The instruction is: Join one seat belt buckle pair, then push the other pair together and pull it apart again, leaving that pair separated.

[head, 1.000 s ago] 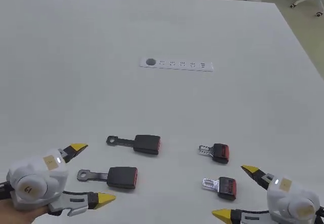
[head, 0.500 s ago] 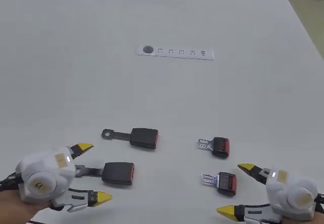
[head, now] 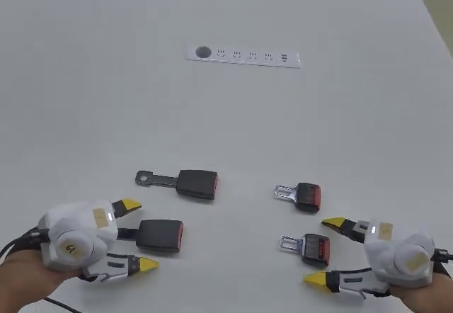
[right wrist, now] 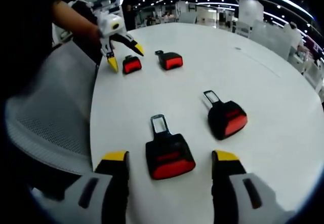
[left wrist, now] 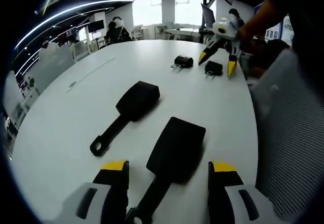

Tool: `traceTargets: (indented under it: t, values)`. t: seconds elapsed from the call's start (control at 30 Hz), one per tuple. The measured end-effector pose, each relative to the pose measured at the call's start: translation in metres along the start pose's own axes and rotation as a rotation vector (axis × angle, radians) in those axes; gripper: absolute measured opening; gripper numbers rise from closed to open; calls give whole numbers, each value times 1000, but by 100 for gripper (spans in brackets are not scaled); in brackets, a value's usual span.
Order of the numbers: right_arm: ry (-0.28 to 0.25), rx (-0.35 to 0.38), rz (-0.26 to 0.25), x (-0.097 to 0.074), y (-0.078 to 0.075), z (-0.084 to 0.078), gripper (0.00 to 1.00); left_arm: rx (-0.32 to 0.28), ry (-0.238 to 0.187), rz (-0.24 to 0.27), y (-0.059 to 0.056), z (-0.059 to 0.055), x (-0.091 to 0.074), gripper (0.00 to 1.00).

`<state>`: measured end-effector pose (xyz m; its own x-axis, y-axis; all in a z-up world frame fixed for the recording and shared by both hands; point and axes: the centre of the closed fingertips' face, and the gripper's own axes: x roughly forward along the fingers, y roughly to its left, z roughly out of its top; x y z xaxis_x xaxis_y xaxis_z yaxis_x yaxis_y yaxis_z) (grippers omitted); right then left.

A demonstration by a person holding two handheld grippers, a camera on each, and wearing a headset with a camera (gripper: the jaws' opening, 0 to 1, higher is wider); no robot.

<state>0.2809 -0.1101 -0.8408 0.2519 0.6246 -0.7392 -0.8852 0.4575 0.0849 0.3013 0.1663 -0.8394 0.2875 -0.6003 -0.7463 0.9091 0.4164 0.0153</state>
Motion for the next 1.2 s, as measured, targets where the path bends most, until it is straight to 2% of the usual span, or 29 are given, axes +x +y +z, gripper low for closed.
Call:
traceTargets:
  t: [0.1,0.17,0.23,0.3,0.37,0.43,0.53,0.57,0.6,0.63,0.67,0.7,0.83,1.2]
  values:
    - [19,-18,34,-2,3,-1,58,24,-4,-42,-5,4,2,62]
    - [23,-26,45,-3,4,-1,52,23,-4,-47,-5,5,4,61]
    - [24,-31,51,-2,5,-1,51,28,-3,-50,-2,7,5,61]
    - [28,-35,60,-2,6,-2,49,40,8,-87,-8,6,5,56]
    - [34,-43,71,-3,8,-2,46,66,4,-98,-7,8,6,53]
    - [41,-69,68,-2,6,-3,44,69,10,-101,-6,6,6,52]
    - [42,-65,65,-2,4,-1,39,90,10,-118,-7,5,6,50]
    - [45,-69,65,-3,5,-2,38,97,21,-126,-8,3,6,46]
    - [44,-70,67,-3,5,-1,38,103,27,-126,-9,1,7,40]
    - [42,-70,67,-3,4,-2,37,111,30,-118,-5,0,9,39]
    - [41,-75,70,-3,4,-2,37,87,32,-116,-5,0,8,38]
    - [39,-79,71,-3,4,-3,37,104,27,-119,-6,0,9,38]
    - [36,-87,73,-3,5,-2,36,113,14,-127,-5,2,10,38]
    - [42,-93,102,-1,6,1,35,157,29,-163,-6,8,9,37]
